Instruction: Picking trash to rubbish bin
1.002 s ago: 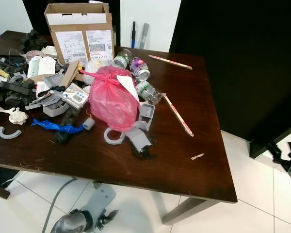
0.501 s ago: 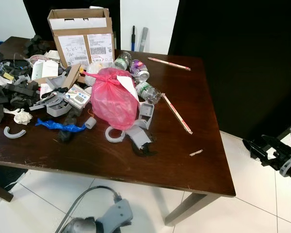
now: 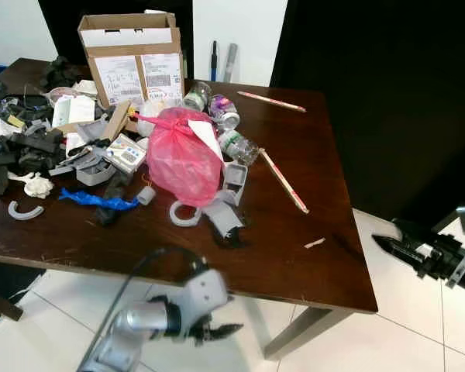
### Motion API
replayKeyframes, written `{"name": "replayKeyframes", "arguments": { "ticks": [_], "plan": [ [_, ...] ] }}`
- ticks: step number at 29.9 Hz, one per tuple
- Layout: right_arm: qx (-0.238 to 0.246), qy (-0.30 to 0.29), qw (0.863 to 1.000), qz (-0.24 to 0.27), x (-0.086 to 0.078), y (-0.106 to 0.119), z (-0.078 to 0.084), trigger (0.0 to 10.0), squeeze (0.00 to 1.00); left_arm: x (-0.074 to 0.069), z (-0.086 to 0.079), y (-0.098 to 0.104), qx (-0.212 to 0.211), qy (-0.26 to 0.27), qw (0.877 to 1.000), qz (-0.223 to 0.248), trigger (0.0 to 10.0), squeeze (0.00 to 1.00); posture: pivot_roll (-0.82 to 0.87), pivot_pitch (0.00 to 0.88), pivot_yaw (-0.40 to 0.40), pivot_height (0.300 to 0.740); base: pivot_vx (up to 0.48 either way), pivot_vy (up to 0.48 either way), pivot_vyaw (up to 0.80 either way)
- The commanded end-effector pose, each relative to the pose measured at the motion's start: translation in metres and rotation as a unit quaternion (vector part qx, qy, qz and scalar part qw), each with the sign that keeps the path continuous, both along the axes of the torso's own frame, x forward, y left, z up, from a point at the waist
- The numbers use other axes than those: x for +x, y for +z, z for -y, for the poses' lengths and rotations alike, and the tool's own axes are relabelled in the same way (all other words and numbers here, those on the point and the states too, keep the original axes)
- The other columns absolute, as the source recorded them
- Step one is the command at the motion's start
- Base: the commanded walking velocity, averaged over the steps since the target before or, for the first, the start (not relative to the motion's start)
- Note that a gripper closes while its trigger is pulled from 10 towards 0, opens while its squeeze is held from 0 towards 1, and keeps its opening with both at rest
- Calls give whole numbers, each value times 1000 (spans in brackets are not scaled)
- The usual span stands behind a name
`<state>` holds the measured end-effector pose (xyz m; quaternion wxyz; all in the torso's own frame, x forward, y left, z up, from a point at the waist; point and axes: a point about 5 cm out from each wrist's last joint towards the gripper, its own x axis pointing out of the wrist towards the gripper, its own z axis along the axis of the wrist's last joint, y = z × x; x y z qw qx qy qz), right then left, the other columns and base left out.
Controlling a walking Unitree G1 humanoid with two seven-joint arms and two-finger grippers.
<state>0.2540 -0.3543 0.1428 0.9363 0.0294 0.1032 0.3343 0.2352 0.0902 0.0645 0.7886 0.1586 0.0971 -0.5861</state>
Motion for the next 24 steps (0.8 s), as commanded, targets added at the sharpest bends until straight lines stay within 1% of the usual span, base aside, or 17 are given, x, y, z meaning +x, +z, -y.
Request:
{"name": "replayKeyframes", "arguments": {
  "ticks": [1, 2, 3, 4, 5, 6, 8, 9, 13, 15, 17, 20, 21, 23, 24],
  "plan": [
    [-19, 16, 999, -24, -6, -3, 2, 10000, 0, 7, -3, 16, -14, 16, 999, 27, 10000, 0, 81, 125, -37, 740, 0, 0, 0],
    [-31, 19, 999, -39, -8, -4, 4, 10000, 0, 8, -3, 26, -21, 21, 999, 37, 10000, 0, 81, 125, -38, 740, 0, 0, 0],
    [-35, 19, 998, -43, -10, -2, 6, 10000, 0, 9, -3, 38, -31, 27, 998, 51, 10000, 0, 82, 125, -39, 740, 0, 0, 0],
    [-35, 19, 998, -44, -11, -1, 8, 10000, 0, 10, -3, 46, -38, 30, 997, 60, 10000, 0, 82, 125, -39, 740, 0, 0, 0],
    [-35, 19, 998, -44, -11, -1, 8, 10000, 0, 10, -3, 46, -38, 30, 997, 60, 10000, 0, 82, 125, -39, 740, 0, 0, 0],
    [-27, 23, 999, -34, -11, 3, 9, 10000, 0, 11, -4, 59, -48, 34, 995, 78, 10000, 0, 84, 125, -41, 740, 0, 0, 0],
    [-13, 32, 999, -20, -10, 7, 7, 10000, 0, 12, -5, 67, -50, 38, 994, 90, 10000, 0, 84, 125, -41, 740, 0, 0, 0],
    [-13, 32, 999, -20, -10, 7, 7, 10000, 0, 12, -5, 67, -50, 38, 994, 90, 10000, 0, 84, 125, -41, 740, 0, 0, 0],
    [16, 37, 999, 9, -8, 10, 6, 10000, 0, 12, -5, 85, -54, 48, 991, 111, 10000, 0, 89, 125, -47, 740, 0, 0, 0],
    [16, 37, 999, 9, -8, 10, 6, 10000, 0, 12, -5, 85, -54, 48, 991, 111, 10000, 0, 89, 125, -47, 740, 0, 0, 0],
    [25, 39, 999, 13, -7, 9, 5, 10000, 0, 14, -6, 90, -56, 58, 989, 121, 10000, 0, 91, 127, -47, 740, 0, 0, 0],
    [37, 54, 998, 22, -5, 8, 0, 10000, 0, 22, -13, 89, -33, 98, 985, 140, 10000, 0, 90, 130, -48, 740, 0, 0, 0],
    [37, 54, 998, 22, -5, 8, 0, 10000, 0, 22, -13, 89, -33, 98, 985, 140, 10000, 0, 90, 130, -48, 740, 0, 0, 0],
    [50, 75, 995, 35, -3, 9, -8, 10000, 0, 39, -20, 88, -20, 162, 972, 167, 10000, 0, 89, 130, -48, 740, 0, 0, 0],
    [55, 81, 994, 39, -2, 9, -11, 10000, 0, 45, -21, 88, -15, 179, 968, 176, 10000, 0, 89, 130, -48, 740, 0, 0, 0]
  ]
}}
